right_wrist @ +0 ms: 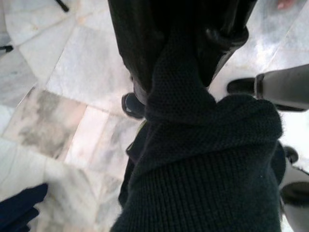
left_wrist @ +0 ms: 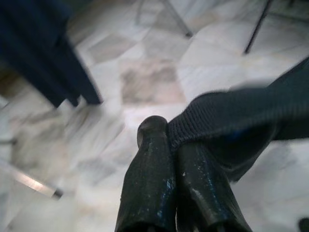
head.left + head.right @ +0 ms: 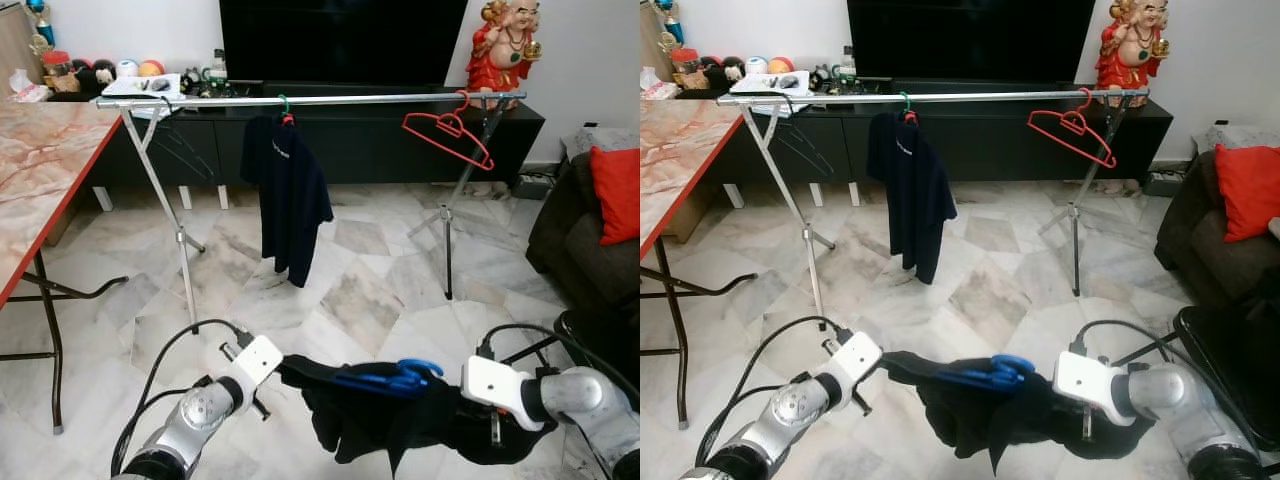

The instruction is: Hang hanger

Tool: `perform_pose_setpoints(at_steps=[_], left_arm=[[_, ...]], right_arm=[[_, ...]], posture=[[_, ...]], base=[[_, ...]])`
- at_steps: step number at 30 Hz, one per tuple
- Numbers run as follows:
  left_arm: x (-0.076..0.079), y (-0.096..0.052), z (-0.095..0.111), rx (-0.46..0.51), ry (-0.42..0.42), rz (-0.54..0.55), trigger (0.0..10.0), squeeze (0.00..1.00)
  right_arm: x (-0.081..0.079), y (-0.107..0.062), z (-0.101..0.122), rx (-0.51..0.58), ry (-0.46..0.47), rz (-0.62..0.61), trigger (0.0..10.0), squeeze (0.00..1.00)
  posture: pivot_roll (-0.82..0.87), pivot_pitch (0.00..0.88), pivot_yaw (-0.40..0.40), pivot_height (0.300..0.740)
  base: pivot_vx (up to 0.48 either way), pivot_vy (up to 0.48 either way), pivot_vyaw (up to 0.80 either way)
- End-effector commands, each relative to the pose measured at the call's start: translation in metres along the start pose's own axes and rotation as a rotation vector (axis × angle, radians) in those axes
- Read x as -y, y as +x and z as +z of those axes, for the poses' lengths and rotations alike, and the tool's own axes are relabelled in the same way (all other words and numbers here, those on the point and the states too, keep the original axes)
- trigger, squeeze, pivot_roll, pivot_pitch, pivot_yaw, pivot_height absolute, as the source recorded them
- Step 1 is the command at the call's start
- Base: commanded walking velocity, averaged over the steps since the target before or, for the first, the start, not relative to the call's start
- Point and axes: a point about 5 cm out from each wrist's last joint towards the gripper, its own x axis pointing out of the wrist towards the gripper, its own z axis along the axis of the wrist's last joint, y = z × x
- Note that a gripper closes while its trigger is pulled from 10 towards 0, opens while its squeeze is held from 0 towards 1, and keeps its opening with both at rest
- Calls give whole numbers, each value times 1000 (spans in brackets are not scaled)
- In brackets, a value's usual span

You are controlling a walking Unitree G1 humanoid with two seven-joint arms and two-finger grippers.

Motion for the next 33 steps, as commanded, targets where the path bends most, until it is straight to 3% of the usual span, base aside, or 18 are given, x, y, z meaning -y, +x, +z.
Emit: perform_pose_setpoints(at_steps=[1, 3, 10, 11, 17, 23, 27, 30, 31, 32, 33], left_arm=[[0, 1, 12, 60, -26, -47, 0, 0], [5, 0, 27, 129, -51, -153, 0, 0], [10, -5, 43, 169, -52, -275, 0, 0], [12, -7, 48, 183, -50, -319, 0, 0], [19, -14, 65, 224, -60, -433, 0, 0], [45, -25, 66, 159, 17, -655, 0, 0], [50, -26, 64, 134, 18, -684, 0, 0], [45, -24, 66, 130, 11, -633, 157, 0], [40, -21, 65, 118, 12, -592, 2118, 0], [40, -21, 65, 118, 12, -592, 2118, 0], [33, -19, 62, 91, 30, -523, 4431, 0]], right_arm=[[-3, 3, -5, -36, 0, -9, 0, 0], [-4, 10, -6, -57, 20, -49, 0, 0], [2, 22, -2, -63, 101, -188, 0, 0], [1, 28, 2, -40, 149, -207, 0, 0], [-4, 43, 15, 36, 215, -220, 0, 0], [4, 52, 41, 199, 330, -274, 0, 0], [8, 52, 50, 267, 369, -267, 0, 0], [10, 50, 56, 317, 383, -247, 0, 0], [10, 49, 57, 321, 378, -246, 0, 0], [10, 49, 57, 321, 378, -246, 0, 0], [11, 47, 55, 306, 361, -252, 0, 0]], posture=[[54, 48, -38, 740], [60, 51, -38, 740], [60, 52, -38, 740], [63, 53, -36, 740], [66, 50, -34, 740], [67, 43, -29, 740], [66, 40, -28, 740], [70, 35, -26, 740], [70, 35, -26, 740], [70, 35, -26, 740], [67, 31, -25, 740]], base=[[0, 0, 0], [0, 0, 0], [0, 0, 0], [0, 0, 0], [0, 0, 0], [0, 0, 0], [0, 0, 0], [0, 0, 0], [0, 0, 0], [0, 0, 0], [0, 0, 0]])
